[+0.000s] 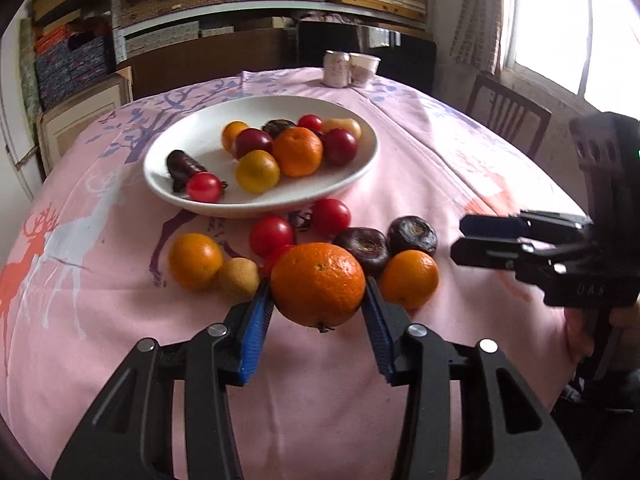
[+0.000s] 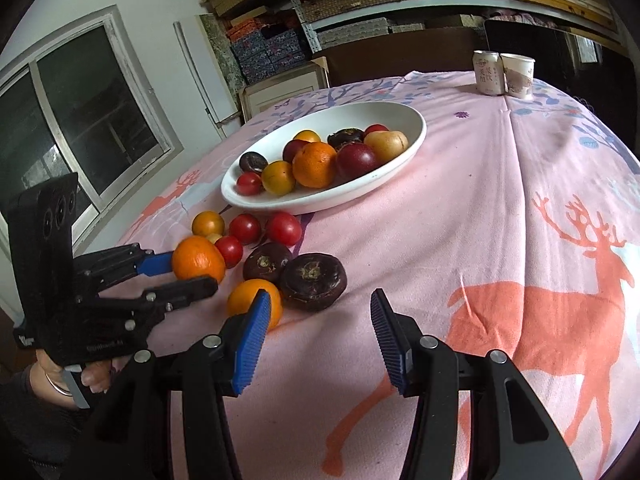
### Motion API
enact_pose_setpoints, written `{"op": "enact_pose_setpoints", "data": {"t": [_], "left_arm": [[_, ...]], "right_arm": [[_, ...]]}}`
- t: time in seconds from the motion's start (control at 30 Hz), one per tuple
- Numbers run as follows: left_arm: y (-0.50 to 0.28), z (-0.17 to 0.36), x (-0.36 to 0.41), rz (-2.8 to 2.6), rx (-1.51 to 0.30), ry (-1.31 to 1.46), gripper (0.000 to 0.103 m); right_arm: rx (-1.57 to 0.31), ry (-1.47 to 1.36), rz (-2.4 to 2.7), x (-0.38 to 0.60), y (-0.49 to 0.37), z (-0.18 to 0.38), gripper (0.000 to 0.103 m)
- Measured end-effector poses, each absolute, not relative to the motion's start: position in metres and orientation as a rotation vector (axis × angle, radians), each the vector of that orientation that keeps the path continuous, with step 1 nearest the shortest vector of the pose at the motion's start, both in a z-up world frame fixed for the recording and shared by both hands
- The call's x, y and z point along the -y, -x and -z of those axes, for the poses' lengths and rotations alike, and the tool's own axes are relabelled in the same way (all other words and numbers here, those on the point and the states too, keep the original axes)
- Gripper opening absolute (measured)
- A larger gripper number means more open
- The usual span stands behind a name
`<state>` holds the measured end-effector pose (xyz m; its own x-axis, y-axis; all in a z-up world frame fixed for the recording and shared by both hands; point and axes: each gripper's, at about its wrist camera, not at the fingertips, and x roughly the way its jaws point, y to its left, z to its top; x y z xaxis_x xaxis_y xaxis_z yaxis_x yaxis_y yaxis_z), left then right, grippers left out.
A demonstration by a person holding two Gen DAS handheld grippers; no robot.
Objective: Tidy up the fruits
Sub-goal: 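Grasp a large orange from the pile with the left tool, then place the large orange on the plate with the left tool while the right tool places an orange, then grasp a dark brown fruit with the right tool while the left tool grasps another dark fruit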
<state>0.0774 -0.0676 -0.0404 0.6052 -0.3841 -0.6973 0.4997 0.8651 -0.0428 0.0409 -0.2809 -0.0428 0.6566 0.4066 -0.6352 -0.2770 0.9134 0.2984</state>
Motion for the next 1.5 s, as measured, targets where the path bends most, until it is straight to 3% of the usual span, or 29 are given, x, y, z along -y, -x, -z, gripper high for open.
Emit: {"op": "enact_pose_setpoints", "data": {"t": [0.37,0.47,0.67,0.9,1.1,1.17,1.23,1.5], "left_arm": [[-0.075,0.038,0.017,0.396,-0.781,-0.098,0.044],[-0.072,0.037,0.018,0.403,-0.769,-0.100,0.044],[-0.077,0.024,0.019,0.437,-0.756,-0.082,0.044],[-0.144,-0.009,0.048,0.467,-0.739,-0.102,0.044],[-0.213,-0.010,0.064,0.416,-0.797,-0.101,0.045],[-0.223,-0.008,0.063,0.415,-0.820,-0.081,0.052],[-0.219,-0.012,0.056,0.388,-0.780,-0.064,0.076],[-0.145,-0.007,0.039,0.441,-0.726,-0.179,0.078]], "right_arm": [[-0.852,-0.113,-0.421,0.223,-0.046,0.046,0.052],[-0.862,-0.122,-0.389,0.218,-0.053,0.048,0.036],[-0.821,-0.217,-0.435,0.233,-0.051,0.026,0.036],[-0.745,-0.243,-0.406,0.253,-0.119,-0.032,0.036],[-0.773,-0.236,-0.346,0.252,-0.191,-0.038,0.037],[-0.787,-0.230,-0.334,0.252,-0.203,-0.035,0.048],[-0.783,-0.231,-0.314,0.254,-0.203,-0.036,0.052],[-0.770,-0.172,-0.321,0.260,-0.136,-0.021,0.053]]}}
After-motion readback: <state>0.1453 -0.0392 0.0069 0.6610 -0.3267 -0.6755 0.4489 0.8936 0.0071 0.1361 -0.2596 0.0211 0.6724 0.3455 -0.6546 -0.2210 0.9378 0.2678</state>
